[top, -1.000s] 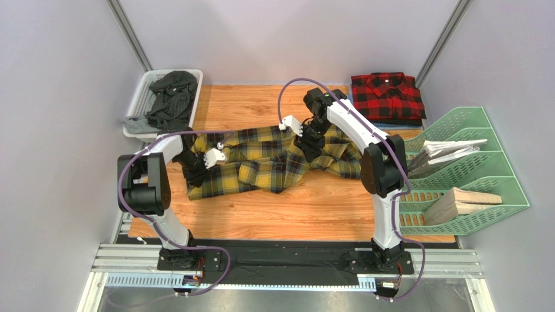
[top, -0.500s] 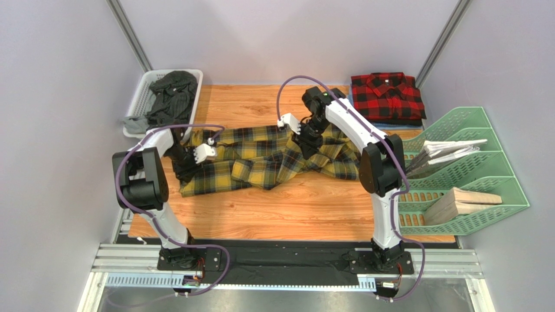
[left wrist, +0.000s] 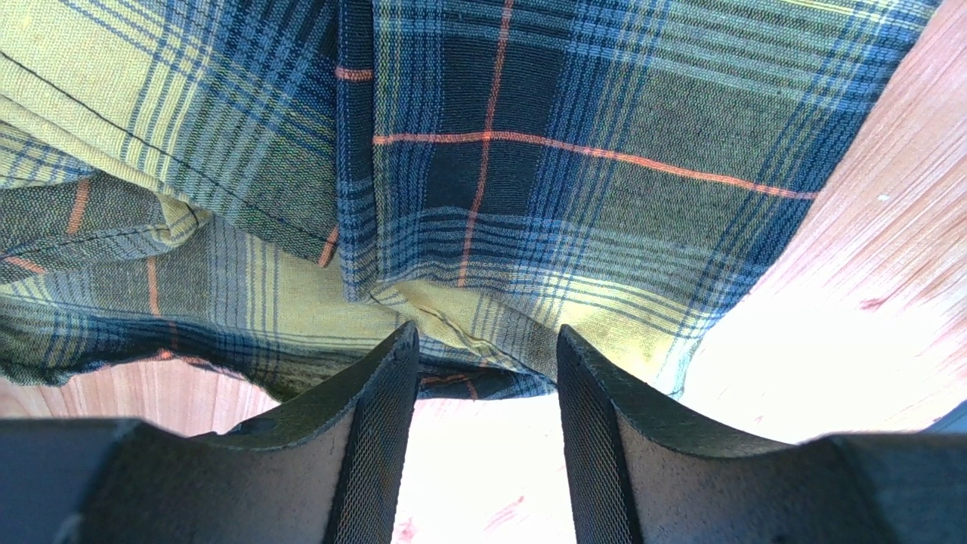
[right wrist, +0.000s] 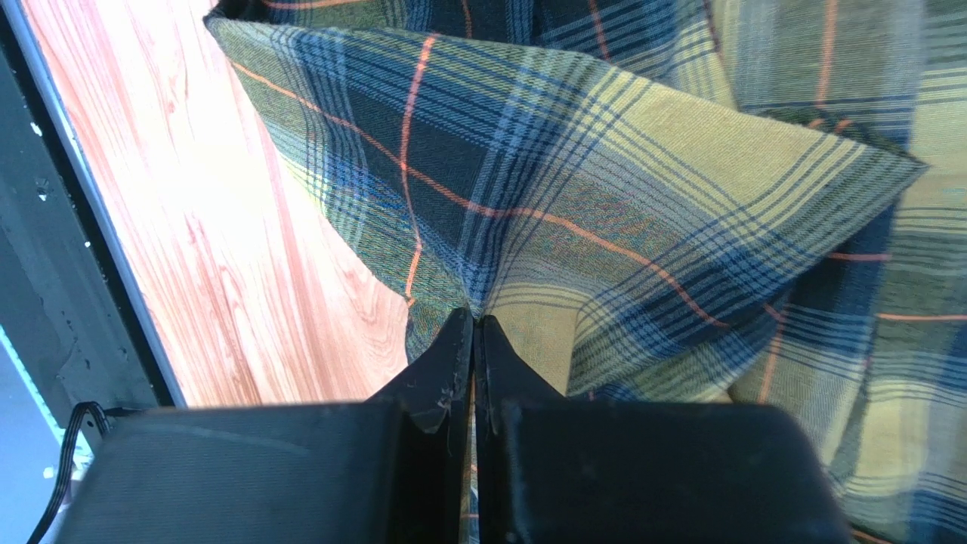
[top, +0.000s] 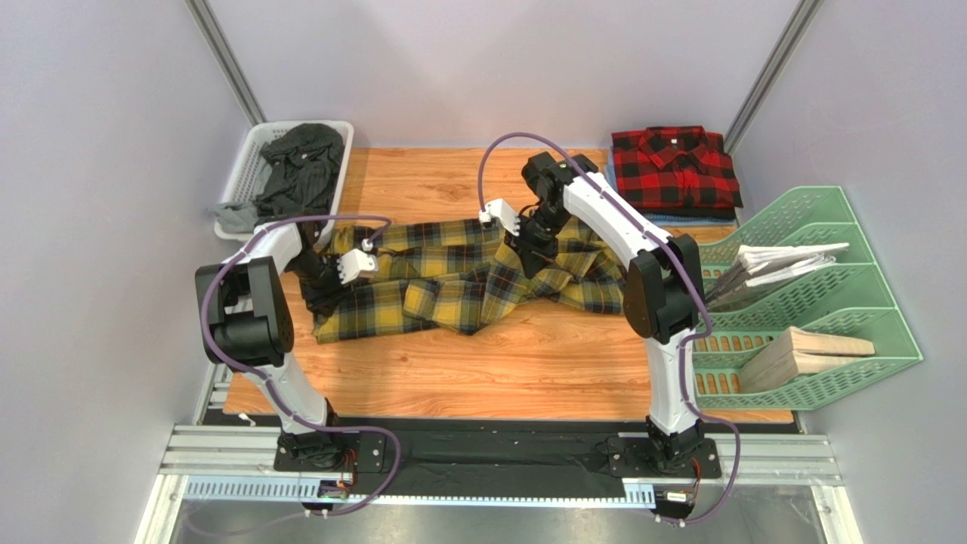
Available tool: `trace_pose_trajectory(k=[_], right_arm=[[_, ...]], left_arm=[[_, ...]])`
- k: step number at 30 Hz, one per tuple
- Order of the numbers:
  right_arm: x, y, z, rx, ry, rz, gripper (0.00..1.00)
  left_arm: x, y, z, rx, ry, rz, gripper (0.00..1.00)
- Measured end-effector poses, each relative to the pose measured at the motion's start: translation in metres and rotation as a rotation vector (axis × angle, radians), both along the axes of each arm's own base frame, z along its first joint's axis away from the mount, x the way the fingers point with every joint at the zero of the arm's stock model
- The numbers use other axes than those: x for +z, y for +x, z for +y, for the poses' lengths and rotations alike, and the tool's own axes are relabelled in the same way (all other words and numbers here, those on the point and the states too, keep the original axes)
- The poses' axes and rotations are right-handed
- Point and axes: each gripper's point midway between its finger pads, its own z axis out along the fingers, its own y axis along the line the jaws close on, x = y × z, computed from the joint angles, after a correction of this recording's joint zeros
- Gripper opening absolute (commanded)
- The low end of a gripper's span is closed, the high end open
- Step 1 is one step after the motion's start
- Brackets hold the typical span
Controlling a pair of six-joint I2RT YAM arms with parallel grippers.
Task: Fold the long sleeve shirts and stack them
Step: Fold the shirt
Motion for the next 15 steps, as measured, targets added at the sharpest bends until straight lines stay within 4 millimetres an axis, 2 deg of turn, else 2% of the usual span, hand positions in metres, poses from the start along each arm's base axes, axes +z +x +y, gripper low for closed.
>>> trace_pose_trajectory(k=[7,11,13,15], right_arm=[[0.025,0.023,0.004,0.010,0.031,-0.106,0.00],[0.031,0.045,0.001,-0.013,0.023,-0.151,0.00],[0.026,0.072,0.004,-0.063,0.027,-0.176,0.07],[0.019,0.086,-0.003,-0.115,0.015,-0.174,0.30]], left_arm=[[-0.001,0.002,0.001,-0.003,0.006,-0.010,0.54],[-0.001,0.003,0.001,-0.004,0.004,-0.011,0.56],[0.000,0.002,-0.002,-0.009,-0.013,-0.012,0.64],[0.004,0.002,-0.010,-0.020,-0.056,-0.024,0.68]])
